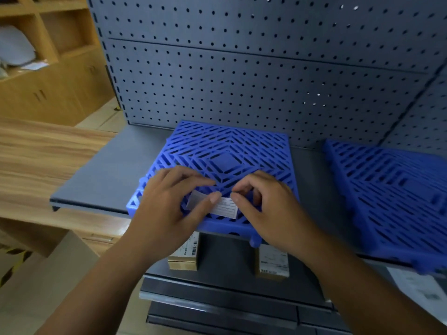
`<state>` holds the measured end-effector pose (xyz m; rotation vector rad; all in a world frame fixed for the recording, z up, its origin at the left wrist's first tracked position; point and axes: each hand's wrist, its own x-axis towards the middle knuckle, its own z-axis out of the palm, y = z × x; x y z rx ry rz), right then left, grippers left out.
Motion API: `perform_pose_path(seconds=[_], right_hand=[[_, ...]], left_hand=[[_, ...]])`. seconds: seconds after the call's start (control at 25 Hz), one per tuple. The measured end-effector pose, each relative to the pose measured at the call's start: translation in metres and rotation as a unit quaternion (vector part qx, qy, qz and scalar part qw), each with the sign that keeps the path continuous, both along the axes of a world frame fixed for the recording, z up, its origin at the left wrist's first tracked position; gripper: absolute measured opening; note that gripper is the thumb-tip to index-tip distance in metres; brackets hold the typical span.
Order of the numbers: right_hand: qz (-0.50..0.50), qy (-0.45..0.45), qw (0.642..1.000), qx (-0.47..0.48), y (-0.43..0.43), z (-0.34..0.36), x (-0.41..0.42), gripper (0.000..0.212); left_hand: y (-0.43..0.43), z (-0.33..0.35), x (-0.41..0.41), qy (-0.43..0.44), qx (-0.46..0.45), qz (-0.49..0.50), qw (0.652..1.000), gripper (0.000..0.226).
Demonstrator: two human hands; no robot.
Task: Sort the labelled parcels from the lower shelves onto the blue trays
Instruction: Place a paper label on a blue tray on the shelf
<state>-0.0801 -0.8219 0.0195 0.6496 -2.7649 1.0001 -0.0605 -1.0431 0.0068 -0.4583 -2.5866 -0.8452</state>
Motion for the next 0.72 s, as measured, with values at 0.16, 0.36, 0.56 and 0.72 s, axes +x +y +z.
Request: perform_pose_path(seconds=[0.16, 0.36, 0.56, 0.72], right_hand=[[-0.024, 0.079, 0.992, 0.1, 0.016, 0.006, 0.011, 0.033], [-0.097, 0.124, 0.981, 0.113, 0.067, 0.021, 0.029, 0.047], [-0.191, 0.147, 0.966, 0.094, 0.154, 0.028, 0.061, 0.044], [-0.267, 0.167, 0.944, 0.095, 0.255, 0.034, 0.104, 0.04]], left_hand=[[0.03, 0.012, -0.005, 0.014, -0.022, -0.029, 0.999, 0.046], [0.089, 0.026, -0.011, 0.019, -0.035, -0.07, 0.997, 0.054], [0.181, 0.044, -0.005, 0.031, -0.035, -0.138, 0.989, 0.055], [0.29, 0.058, 0.009, 0.039, -0.033, -0.202, 0.978, 0.056]])
